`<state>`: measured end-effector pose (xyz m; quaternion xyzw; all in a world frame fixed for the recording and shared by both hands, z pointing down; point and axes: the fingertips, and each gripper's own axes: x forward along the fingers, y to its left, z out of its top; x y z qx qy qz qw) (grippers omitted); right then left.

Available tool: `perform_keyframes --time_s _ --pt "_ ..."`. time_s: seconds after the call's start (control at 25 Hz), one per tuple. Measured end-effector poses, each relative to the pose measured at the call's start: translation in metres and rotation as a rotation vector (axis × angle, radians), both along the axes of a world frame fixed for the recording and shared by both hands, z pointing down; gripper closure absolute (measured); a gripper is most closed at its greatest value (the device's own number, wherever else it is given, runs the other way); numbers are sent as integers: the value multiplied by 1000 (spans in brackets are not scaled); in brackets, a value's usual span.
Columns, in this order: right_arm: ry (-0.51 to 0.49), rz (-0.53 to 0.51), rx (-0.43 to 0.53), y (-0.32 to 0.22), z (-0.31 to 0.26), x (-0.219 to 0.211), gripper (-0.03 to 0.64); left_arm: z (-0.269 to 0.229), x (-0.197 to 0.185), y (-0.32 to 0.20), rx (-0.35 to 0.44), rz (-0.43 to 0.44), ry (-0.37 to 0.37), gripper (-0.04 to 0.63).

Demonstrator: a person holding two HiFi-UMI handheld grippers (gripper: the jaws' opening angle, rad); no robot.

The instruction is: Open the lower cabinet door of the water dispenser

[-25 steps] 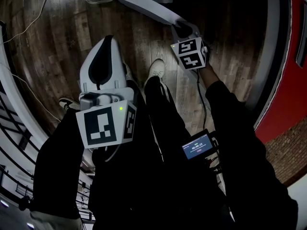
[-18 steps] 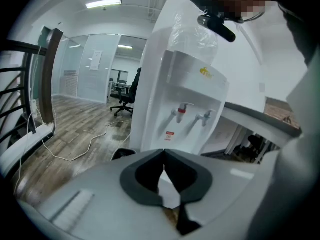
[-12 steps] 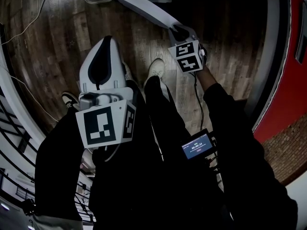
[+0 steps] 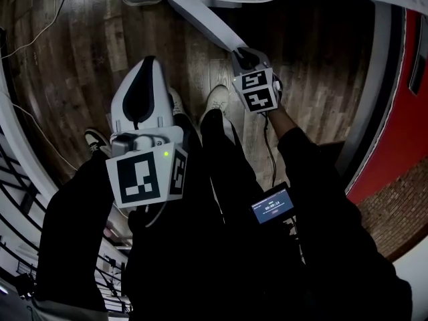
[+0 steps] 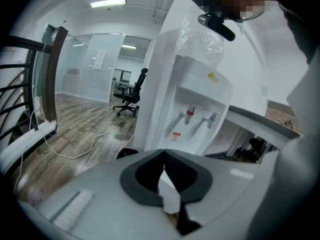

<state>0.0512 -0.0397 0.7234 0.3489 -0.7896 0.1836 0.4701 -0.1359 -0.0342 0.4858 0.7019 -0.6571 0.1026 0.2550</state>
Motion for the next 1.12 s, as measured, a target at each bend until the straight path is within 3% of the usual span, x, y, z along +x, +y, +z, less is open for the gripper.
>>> perform_keyframes --time_s 1.12 --pt "-4 -343 -33 73 1 -91 578 7 -20 9 -8 3 9 588"
